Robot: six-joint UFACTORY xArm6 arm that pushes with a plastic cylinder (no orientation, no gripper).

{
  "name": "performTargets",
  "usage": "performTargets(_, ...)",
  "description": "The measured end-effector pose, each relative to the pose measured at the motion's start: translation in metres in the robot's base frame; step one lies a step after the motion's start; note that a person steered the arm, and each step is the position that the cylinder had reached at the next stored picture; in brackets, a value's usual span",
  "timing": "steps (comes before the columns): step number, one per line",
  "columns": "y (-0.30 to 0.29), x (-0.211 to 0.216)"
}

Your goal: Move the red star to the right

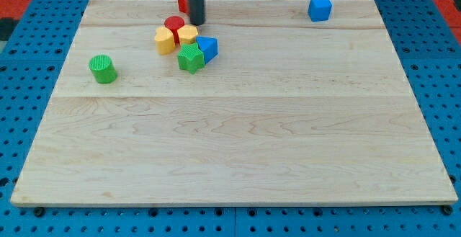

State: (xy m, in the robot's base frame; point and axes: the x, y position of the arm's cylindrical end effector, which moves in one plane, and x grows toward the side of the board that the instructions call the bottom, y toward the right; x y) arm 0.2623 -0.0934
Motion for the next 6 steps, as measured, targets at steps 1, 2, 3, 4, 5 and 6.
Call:
performTargets(1,-0.037,-0.009)
performTargets(2,-0.085,-0.030)
performTargets(3,-0.075,-0.070)
performTargets(4,-0.051,-0.071)
performTargets(5,0.039,-0.069)
performTargets(6,0.102,-0.069)
